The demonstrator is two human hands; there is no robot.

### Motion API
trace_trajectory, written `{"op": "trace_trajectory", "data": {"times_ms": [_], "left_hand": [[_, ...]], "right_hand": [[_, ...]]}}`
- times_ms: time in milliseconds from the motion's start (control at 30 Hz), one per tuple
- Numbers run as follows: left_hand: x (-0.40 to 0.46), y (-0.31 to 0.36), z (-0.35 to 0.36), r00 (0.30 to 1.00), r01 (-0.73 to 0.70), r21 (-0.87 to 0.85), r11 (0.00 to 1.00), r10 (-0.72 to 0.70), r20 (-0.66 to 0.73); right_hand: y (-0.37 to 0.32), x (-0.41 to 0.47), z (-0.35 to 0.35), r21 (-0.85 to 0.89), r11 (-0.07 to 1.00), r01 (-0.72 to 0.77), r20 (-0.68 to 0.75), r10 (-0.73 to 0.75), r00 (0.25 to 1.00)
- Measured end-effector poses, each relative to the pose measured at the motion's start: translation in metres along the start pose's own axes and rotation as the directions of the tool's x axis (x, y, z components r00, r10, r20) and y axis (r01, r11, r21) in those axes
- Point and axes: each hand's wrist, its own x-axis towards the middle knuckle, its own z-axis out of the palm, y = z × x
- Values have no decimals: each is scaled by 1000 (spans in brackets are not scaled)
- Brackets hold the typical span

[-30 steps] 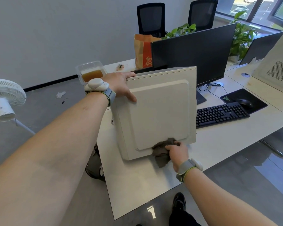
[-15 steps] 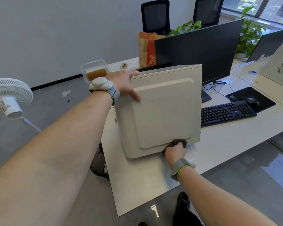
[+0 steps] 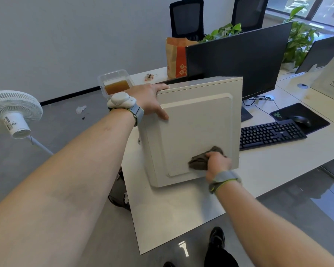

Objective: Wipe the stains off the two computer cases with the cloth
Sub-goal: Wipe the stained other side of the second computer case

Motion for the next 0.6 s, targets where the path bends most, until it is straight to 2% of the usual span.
{"op": "trace_trajectory", "data": {"times_ms": [67, 133, 167, 233, 300, 367, 467, 600], "left_hand": [[-2, 2, -1, 1000, -1, 16, 1000, 1, -1], [-4, 2, -1, 1000, -4, 25, 1000, 4, 5], [-5, 3, -2, 1000, -2, 29, 1000, 2, 6], [-7, 4, -2, 1000, 4, 35, 999, -4, 8], [-9, 4, -3, 1000, -6, 41, 999, 5, 15], [-9, 3, -5, 999, -31, 27, 999, 30, 26], [-10, 3, -7, 999, -43, -4, 999, 43, 13], [-15, 11, -9, 999, -31, -11, 999, 31, 16]], "right_hand": [[-43, 20, 0, 11, 1000, -23, -152, 24, 988], [-76, 21, 5, 24, 999, 38, -183, -33, 983], [-88, 17, 11, 18, 995, 100, -162, -96, 982], [-108, 1, 18, -101, 969, 224, -118, -235, 965], [-121, -1, 26, -259, 891, 373, -38, -395, 918], [-134, -17, 39, -337, 803, 492, 57, -504, 862], [-152, -48, 55, -428, 693, 579, 171, -567, 806], [-151, -68, 63, -552, 613, 566, 179, -575, 798]]}}
